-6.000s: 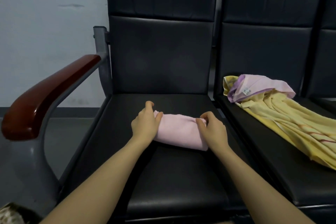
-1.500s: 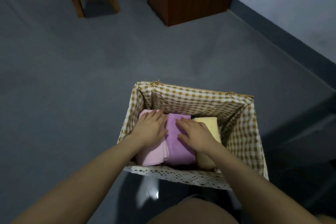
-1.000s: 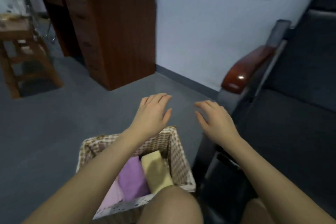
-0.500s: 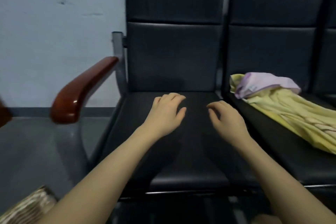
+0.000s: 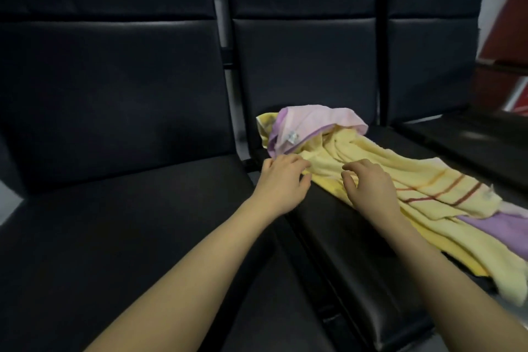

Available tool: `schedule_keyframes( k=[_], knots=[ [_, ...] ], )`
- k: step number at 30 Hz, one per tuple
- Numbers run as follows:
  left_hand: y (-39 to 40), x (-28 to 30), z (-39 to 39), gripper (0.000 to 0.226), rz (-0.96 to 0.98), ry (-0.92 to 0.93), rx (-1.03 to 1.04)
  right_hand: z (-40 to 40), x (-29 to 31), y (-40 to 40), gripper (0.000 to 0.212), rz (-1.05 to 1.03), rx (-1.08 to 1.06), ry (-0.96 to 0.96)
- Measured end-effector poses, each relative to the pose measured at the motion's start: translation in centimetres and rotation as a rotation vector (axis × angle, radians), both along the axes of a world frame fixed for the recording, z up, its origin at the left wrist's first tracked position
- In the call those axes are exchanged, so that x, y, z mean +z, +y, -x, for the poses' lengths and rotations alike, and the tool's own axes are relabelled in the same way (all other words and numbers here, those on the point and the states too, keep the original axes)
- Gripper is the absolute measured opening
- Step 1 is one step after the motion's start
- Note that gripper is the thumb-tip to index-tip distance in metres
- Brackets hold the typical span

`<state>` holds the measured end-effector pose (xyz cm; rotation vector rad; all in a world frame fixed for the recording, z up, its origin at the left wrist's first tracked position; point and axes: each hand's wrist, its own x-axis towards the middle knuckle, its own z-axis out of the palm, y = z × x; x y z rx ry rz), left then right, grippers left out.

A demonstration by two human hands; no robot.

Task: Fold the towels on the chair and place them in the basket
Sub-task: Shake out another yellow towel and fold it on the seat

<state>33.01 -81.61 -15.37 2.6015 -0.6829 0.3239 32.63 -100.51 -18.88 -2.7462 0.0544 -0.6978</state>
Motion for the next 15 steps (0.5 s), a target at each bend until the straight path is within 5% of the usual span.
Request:
schedule_keyframes(
  k=[8, 15],
  knots=[
    [-6.9, -4.4, -6.4, 0.043, -0.086, 0.087, -0.025, -3.4, -3.1, -4.8, 0.023, 0.064, -0.169, 0.120],
    [-8.2, -6.2, -8.0, 0.044, 0.052, 0.134, 0.000, -1.6, -1.5, -5.5, 0.018, -0.270, -0.016, -0.241]
  ],
)
